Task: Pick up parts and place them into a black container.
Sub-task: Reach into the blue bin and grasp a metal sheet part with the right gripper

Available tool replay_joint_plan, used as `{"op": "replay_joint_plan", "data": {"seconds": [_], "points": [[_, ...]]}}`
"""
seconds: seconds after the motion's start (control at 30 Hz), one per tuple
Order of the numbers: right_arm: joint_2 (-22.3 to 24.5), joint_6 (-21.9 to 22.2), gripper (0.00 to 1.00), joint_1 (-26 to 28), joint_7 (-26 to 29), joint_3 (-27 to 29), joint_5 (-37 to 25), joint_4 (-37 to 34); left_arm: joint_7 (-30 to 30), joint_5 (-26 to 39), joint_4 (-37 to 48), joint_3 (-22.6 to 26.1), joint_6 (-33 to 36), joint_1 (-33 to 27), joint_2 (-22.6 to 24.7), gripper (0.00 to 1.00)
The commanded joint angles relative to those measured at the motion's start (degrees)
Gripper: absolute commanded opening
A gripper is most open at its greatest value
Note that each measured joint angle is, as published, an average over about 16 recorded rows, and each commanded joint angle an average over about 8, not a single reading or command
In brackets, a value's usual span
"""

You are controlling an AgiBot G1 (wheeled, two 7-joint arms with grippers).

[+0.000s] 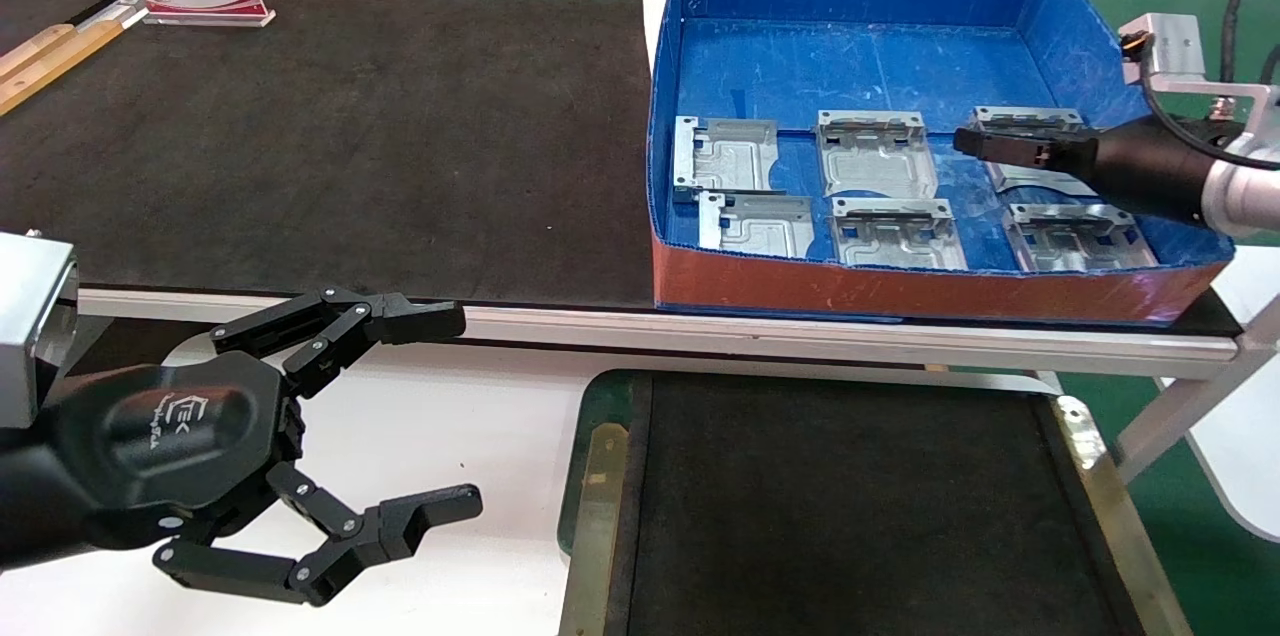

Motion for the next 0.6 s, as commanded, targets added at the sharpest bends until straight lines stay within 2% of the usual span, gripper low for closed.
{"op": "replay_joint_plan", "data": {"seconds": [0.03, 0.6], "points": [[-0.4, 0.8, 1.00, 0.3, 1.2, -0.6, -0.9, -0.2, 0.0, 0.0, 0.0, 0.0, 0.0, 0.0, 0.0, 1.00], [-1.8, 8.4, 1.00, -0.1, 2.7, -3.0, -4.3, 1.6, 0.0, 0.0, 0.0, 0.0, 0.0, 0.0, 0.0, 1.00]]}}
